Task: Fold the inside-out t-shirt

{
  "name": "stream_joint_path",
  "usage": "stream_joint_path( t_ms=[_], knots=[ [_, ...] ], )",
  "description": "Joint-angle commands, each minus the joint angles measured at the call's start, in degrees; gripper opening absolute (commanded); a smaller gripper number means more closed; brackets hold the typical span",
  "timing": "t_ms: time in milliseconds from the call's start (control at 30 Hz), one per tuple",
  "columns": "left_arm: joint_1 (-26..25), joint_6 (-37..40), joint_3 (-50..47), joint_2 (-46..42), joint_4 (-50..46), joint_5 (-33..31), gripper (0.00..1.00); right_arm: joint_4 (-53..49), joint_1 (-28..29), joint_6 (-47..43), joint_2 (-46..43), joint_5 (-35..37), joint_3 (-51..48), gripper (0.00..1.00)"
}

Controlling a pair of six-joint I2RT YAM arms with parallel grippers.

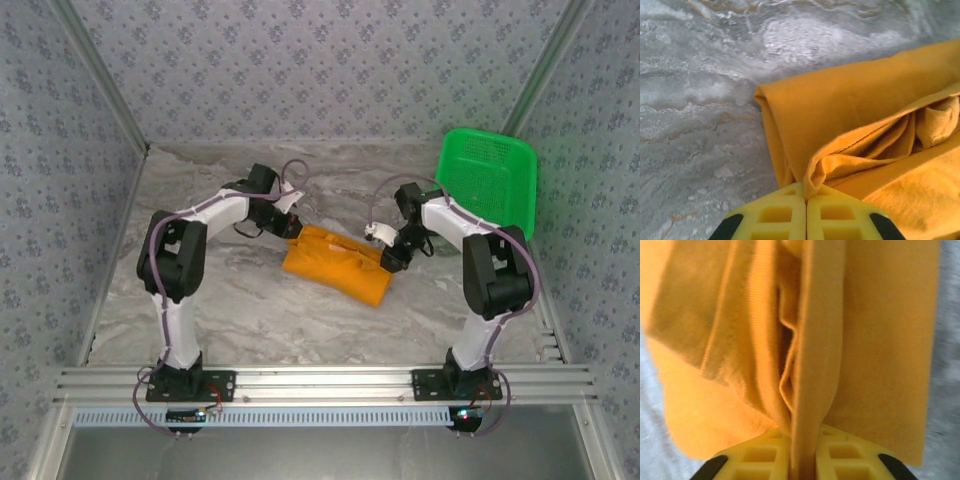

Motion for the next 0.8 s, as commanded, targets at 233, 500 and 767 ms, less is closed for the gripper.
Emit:
stream_joint_path(
  t_ms=[233,500,767],
  knots=[
    [2.17,-10.76,0.66,-4.29,6.92,-3.93,0.70,20.33,-1.68,17.57,-9.89,12.46,-8.03,0.55],
    [3.77,-5.18,-2.63,-17.82,8.74,4.31,0.69,28.83,-0.69,14.79,-26.19,7.94,-15.12,0.65],
    [-3.80,21.46,-12.34,-19.36,8.63,2.37,0.62,31.99,2.99,6.35,-20.29,-2.23,-16.22,0.54]
  ],
)
